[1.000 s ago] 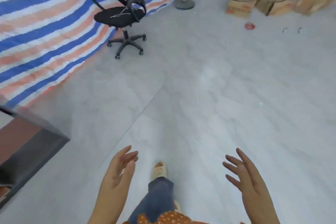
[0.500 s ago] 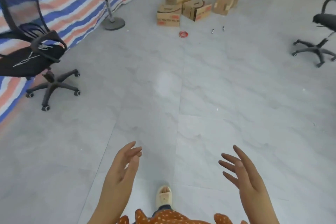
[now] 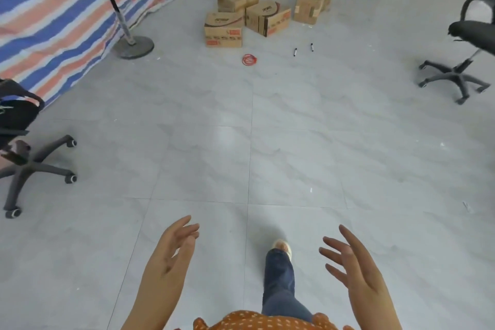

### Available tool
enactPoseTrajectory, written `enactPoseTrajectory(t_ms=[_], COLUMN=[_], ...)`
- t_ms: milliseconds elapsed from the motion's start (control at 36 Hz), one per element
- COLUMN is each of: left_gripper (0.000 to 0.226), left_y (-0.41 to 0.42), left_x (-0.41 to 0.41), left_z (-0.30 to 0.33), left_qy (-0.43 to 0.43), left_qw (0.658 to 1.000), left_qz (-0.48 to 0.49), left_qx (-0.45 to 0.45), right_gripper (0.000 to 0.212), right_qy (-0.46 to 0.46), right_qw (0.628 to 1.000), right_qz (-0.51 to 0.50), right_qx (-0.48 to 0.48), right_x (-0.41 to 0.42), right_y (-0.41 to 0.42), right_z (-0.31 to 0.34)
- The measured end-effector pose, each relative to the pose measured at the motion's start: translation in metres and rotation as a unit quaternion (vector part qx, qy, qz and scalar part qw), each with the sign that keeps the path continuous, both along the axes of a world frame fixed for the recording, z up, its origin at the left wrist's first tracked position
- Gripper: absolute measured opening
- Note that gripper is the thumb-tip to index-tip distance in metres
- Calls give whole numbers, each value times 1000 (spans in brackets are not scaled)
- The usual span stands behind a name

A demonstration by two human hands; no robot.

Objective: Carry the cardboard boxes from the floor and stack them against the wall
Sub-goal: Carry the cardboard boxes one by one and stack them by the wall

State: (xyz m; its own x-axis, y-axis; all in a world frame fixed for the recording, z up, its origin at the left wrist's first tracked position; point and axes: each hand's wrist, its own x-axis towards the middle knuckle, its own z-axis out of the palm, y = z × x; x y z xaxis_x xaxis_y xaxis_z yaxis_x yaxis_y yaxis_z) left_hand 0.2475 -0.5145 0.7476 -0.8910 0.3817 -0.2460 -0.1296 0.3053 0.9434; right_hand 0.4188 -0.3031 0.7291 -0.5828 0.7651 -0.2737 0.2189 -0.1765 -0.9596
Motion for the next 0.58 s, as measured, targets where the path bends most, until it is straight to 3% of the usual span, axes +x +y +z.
enactPoseTrajectory(t_ms=[56, 111, 167, 222, 278, 306, 389, 444, 583], left_gripper=[33, 34, 37, 39, 39, 40, 47, 60, 49], left_y=[31, 64, 97, 127, 149, 157, 178, 187, 209], left_x=[-23, -45, -66, -89, -110, -120, -152, -178, -260], left_z=[0, 4, 9, 11, 9, 8, 10, 4, -13], left_qy=[4, 2, 6, 10, 7, 4, -2, -1, -19], left_qw=[1000, 1000, 1000, 999, 999, 999, 998, 997, 993], left_qz=[17, 26, 25, 32, 40, 44, 58, 75, 116], left_qx=[1, 13, 16, 17, 18, 19, 14, 6, 7], right_gripper=[62, 86, 96, 86, 53, 46, 62, 28, 29], right_qy=[5, 8, 4, 4, -5, -9, -26, -47, -71], right_qw=[1000, 1000, 999, 999, 998, 997, 996, 995, 990], right_qz=[14, 17, 23, 41, 63, 69, 79, 89, 121], right_qx=[-1, 11, 23, 33, 20, 17, 22, 20, 26], right_x=[-29, -57, -85, -113, -137, -149, -191, -222, -315], right_y=[36, 74, 107, 138, 162, 172, 199, 214, 244], right_z=[6, 14, 23, 27, 25, 25, 20, 12, -3])
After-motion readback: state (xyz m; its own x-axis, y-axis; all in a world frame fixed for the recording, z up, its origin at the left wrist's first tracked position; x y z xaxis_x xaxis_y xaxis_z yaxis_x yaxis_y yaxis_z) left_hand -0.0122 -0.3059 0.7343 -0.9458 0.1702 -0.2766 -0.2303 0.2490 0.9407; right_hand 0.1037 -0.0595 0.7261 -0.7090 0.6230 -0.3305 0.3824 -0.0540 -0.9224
